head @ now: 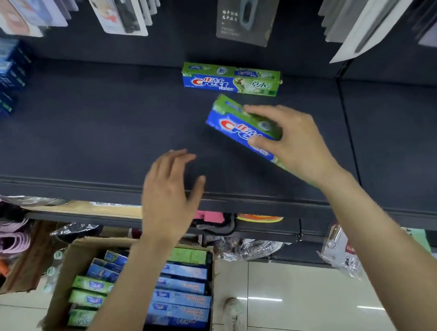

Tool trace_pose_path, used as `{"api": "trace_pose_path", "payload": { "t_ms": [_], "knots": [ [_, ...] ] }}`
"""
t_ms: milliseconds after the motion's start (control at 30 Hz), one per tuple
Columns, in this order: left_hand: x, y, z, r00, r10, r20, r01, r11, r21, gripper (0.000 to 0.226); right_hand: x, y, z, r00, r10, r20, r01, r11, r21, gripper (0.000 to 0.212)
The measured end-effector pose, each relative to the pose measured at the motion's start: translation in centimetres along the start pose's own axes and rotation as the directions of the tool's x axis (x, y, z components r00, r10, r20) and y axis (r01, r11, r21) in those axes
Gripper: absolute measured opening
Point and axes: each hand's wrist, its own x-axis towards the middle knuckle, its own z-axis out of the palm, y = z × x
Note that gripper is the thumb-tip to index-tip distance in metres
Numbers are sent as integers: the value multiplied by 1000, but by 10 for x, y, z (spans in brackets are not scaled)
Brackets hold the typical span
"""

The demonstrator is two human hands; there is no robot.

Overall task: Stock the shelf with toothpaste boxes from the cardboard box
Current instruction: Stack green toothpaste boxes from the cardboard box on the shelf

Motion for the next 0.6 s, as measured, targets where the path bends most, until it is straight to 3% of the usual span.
{"api": "trace_pose_path", "payload": {
  "t_ms": [33, 100, 233, 333, 467, 600],
  "knots": [
    [1, -12, 3, 1000, -19, 18, 18, 997, 76, 41, 13, -1, 4, 997, -71, 32, 75, 981, -178, 48],
    [3, -22, 6, 991, -103, 88, 88, 982, 168, 44, 45, -1, 18, 988, -130, 86, 153, 914, -375, 47],
    [3, -25, 8, 983, -114, 145, 81, 972, 219, 52, 101, 8, 54, 971, -209, 119, 241, 822, -517, 47],
    [3, -28, 6, 987, -91, 133, 61, 975, 212, 53, 122, 9, 77, 970, -231, 74, 234, 816, -528, 45],
    [2, -37, 3, 993, -24, 113, 8, 991, 133, 48, 104, -4, 95, 947, -299, -121, 206, 848, -489, 34],
    [-25, -52, -8, 984, 83, -157, -95, 993, -76, 27, 11, -28, 105, 878, -359, -316, 256, 911, -323, 23]
  ]
}}
